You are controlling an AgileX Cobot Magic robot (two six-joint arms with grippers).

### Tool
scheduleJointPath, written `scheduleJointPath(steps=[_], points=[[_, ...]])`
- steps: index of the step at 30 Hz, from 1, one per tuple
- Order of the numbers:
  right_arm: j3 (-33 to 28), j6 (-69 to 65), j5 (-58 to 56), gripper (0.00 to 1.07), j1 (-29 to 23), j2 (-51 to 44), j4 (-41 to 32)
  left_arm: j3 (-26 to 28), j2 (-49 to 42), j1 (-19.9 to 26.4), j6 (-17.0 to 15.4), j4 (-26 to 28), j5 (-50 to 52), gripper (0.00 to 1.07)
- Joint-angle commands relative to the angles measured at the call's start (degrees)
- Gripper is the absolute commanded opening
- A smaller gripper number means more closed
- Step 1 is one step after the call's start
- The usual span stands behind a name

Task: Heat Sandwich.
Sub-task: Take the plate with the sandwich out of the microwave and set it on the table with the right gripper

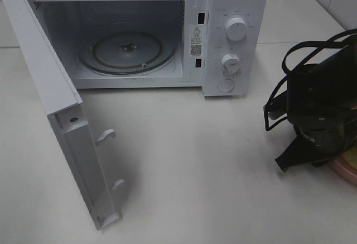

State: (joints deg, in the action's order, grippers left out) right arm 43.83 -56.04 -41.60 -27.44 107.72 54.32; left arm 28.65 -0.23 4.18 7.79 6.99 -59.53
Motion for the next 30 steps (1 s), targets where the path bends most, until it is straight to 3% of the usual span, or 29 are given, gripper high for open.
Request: scheduleJointPath(steps=[1,14,21,25,30], points=[[0.3,0.4,-0.6,0.38,0.2,-1.9,0.4,-0.2,-1.3,0.1,-0.3,0.1,0.4,1.03],[0.3,12.9,1.3,0.45,0.2,-9.7,-10.7,-0.2,-1.3,0.1,-0.3,0.1,0.4,1.03],[0.3,21.7,2.4,0.6,0.2,-16.0,-17.6,-0.2,-1.3,0.1,-0.3,0.1,0.4,1.03],[0.3,25.3,2.3,0.79,0.2,-19.8,-21.1,-0.2,-1.3,0.1,-0.3,0.1,0.4,1.03],[0.3,27.6,2.2,0.83,0.2,-22.9,-24.7,-0.2,-1.3,0.1,-0.3,0.1,0.4,1.03]])
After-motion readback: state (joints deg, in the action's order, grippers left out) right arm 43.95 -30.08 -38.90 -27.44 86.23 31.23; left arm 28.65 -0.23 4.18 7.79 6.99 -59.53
